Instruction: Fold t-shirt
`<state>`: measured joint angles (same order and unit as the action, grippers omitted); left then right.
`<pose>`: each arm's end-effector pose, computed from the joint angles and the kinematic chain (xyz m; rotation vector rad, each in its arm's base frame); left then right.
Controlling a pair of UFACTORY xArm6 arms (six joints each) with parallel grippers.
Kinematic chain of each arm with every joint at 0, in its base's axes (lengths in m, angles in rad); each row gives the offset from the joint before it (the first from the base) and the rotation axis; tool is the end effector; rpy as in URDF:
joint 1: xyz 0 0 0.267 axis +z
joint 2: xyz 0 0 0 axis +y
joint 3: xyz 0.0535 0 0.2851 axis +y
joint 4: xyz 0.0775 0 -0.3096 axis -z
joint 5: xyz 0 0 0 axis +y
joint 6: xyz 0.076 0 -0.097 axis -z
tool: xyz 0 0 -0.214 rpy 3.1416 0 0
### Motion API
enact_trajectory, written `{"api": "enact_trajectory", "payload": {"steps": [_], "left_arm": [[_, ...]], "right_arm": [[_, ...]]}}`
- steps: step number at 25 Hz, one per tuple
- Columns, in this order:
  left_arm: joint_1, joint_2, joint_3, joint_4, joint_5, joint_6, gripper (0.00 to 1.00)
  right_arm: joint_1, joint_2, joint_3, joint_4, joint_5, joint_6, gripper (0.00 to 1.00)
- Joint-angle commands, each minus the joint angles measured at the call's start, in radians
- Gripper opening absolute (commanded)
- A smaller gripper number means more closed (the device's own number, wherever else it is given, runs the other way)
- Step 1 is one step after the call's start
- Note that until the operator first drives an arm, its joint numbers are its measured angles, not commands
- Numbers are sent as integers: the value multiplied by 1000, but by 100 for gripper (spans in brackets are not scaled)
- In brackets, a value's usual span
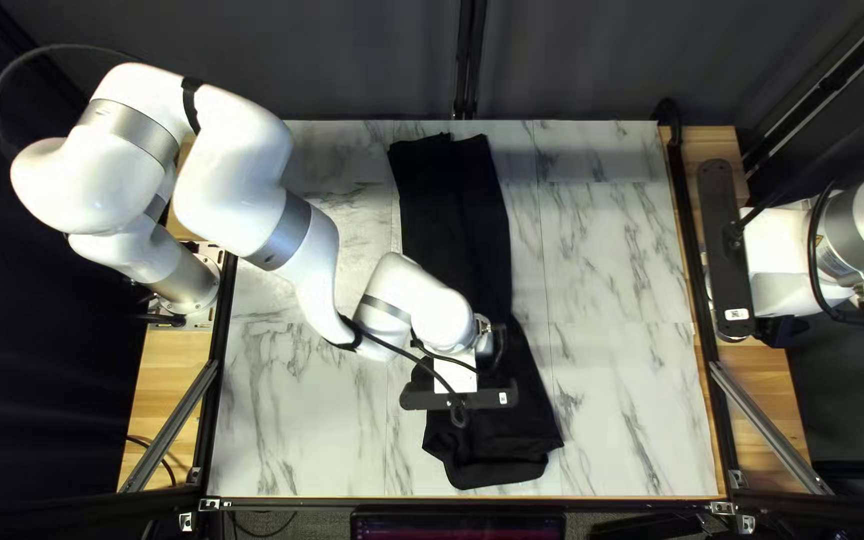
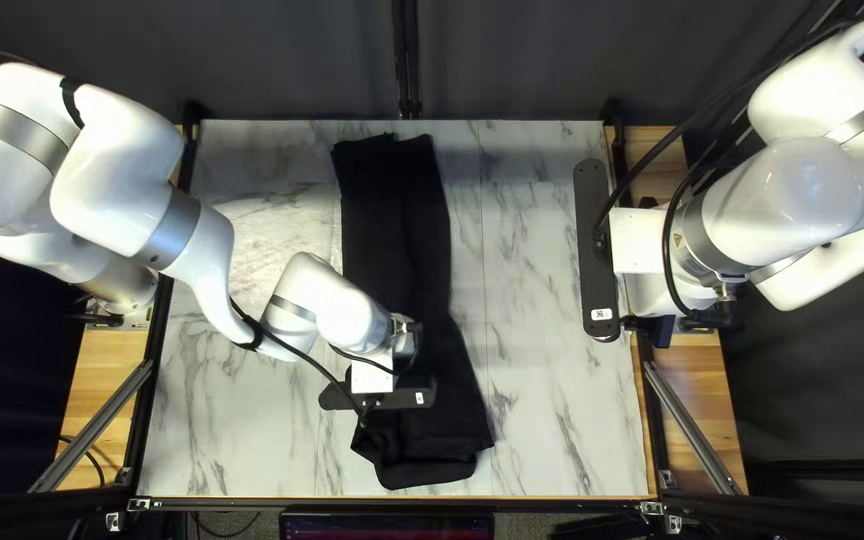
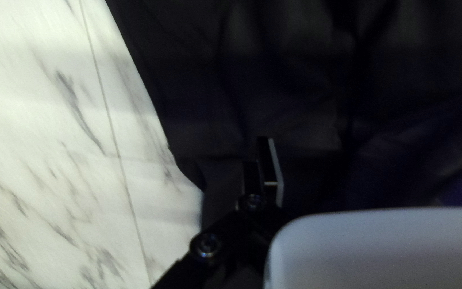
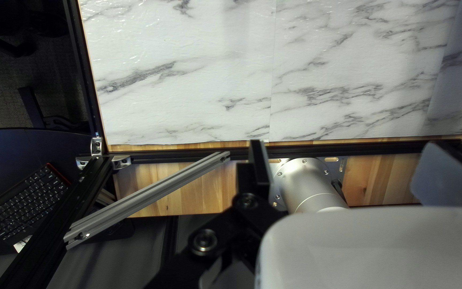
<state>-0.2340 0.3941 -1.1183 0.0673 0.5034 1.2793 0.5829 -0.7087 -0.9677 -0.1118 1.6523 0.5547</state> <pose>0.5504 -0.1254 0.0425 -2.1143 2.1098 -0.2577 0.2181 0.1016 0.3209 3.0582 0.0271 0.1228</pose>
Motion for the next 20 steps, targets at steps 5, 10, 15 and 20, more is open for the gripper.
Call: {"api": "enact_trajectory", "payload": {"steps": [5,10,15,20], "left_arm": [[69,26,-27,-197,-80,270,100],[81,27,-16,-210,-84,276,100],[70,-23,46,-109,-64,162,100],[51,-67,100,-37,-50,61,100]], "right_arm": [[0,0,0,0,0,0,100],[0,0,0,0,0,0,100],[0,0,0,0,0,0,100],[0,0,0,0,0,0,100]]}}
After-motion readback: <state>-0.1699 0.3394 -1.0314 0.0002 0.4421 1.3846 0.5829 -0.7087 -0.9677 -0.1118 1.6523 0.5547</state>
